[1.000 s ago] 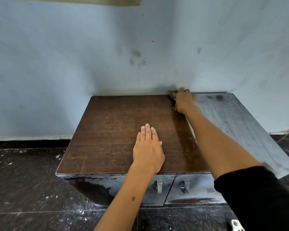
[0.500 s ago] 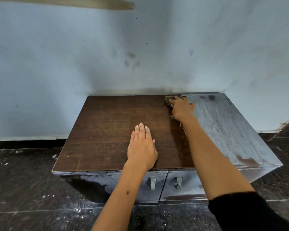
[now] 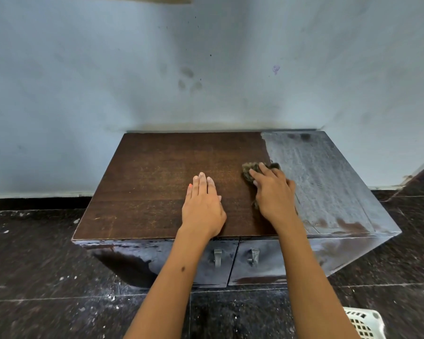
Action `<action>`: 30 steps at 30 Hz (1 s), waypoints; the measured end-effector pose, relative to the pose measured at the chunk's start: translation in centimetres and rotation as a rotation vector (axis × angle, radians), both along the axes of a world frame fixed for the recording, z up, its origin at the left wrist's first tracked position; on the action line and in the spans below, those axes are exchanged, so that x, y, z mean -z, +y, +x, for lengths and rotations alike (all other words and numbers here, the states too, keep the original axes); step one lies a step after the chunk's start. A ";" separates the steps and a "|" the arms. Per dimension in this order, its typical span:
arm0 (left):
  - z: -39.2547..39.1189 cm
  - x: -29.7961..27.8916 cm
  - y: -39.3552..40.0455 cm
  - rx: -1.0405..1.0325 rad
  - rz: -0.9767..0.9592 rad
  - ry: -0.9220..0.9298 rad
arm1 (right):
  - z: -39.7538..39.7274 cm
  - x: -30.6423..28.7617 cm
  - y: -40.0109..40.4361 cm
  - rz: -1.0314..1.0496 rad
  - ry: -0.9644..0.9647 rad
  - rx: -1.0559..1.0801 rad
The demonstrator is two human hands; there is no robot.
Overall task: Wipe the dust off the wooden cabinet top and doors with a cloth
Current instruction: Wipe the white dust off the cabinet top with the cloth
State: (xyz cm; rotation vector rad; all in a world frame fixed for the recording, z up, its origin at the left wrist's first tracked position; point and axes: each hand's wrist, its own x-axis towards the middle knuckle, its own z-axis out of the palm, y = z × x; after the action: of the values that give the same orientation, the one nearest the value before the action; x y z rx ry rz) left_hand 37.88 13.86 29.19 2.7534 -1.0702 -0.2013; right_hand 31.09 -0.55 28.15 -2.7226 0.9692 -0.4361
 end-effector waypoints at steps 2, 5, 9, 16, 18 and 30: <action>-0.1 -0.1 0.0 -0.002 -0.001 0.013 | 2.1 -0.6 -1.3 -0.003 0.047 -0.010; -0.1 -0.2 0.0 -0.009 -0.006 0.018 | 3.4 -0.9 -2.0 -0.001 0.080 -0.004; -0.2 0.0 0.1 -0.011 -0.016 0.005 | 0.4 -0.2 -0.1 -0.019 0.024 0.000; -0.2 0.1 0.1 -0.006 -0.004 -0.007 | -2.1 0.4 1.7 -0.005 -0.008 0.020; -0.2 0.1 0.1 -0.011 -0.006 0.004 | -0.2 -0.4 0.6 -0.003 0.030 0.009; -0.2 0.0 0.1 -0.016 -0.005 -0.003 | -5.8 0.9 4.5 -0.043 -0.024 0.033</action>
State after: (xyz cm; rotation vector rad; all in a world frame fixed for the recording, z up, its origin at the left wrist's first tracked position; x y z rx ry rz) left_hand 37.66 13.92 29.17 2.7583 -1.0478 -0.1916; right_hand 25.31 3.92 27.26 -2.7358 1.0120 -0.4995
